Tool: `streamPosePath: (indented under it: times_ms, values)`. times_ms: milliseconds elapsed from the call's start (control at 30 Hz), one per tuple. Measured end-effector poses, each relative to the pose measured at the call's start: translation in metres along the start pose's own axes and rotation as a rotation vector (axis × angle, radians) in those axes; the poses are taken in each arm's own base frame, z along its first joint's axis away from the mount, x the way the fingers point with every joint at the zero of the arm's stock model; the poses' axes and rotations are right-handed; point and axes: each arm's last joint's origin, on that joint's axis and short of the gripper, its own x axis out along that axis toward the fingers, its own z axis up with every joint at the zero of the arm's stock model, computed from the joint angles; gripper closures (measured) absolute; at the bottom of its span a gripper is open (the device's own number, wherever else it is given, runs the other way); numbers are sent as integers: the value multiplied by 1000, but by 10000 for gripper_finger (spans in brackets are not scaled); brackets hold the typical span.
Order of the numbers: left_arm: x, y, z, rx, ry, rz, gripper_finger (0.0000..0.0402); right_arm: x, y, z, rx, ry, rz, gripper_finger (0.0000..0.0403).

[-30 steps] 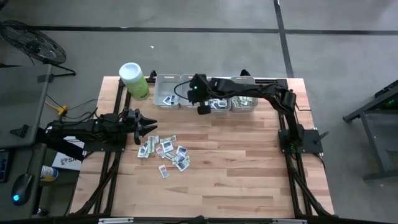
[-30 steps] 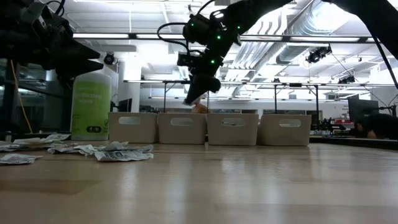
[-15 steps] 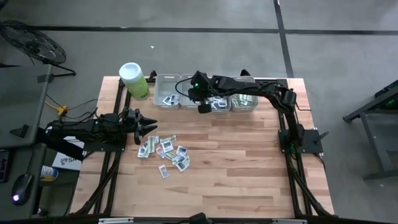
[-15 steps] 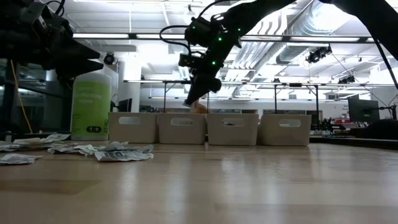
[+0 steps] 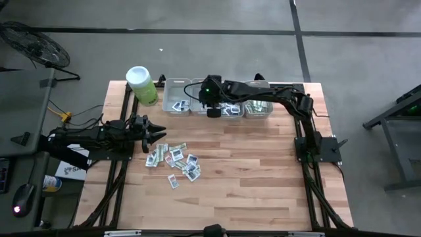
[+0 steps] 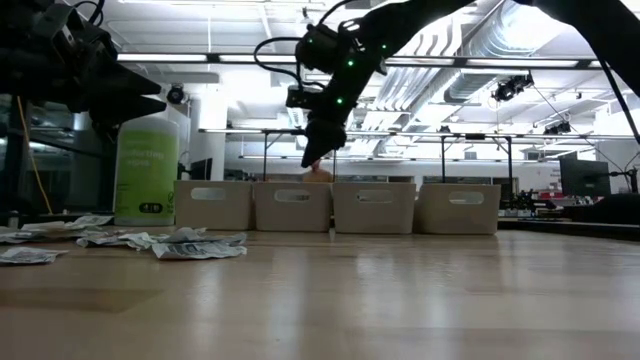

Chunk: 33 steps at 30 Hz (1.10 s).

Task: Pick & Place First Aid Supplies
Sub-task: Put the bandage into the right gray bin

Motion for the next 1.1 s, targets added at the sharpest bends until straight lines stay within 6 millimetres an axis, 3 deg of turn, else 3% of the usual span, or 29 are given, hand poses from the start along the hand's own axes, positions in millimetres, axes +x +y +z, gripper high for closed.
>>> streamPosePath:
  times_ms: [167, 367, 533, 767, 967, 1100]
  values:
    - [0, 0, 0, 0, 0, 0, 252, -1, 4, 3, -36, -3, -14, 243]
    - [0, 0, 0, 0, 0, 0, 252, -6, 22, 14, -150, -53, 36, 244]
    - [0, 0, 0, 0, 0, 0, 252, -13, 44, 26, -326, -58, 3, 251]
    - [0, 0, 0, 0, 0, 0, 252, -26, 81, 42, -564, -146, 84, 252]
    - [0, 0, 0, 0, 0, 0, 252, -35, 106, 50, -629, -246, 193, 254]
    - [0, 0, 0, 0, 0, 0, 252, -31, 124, 52, -660, -275, 263, 252]
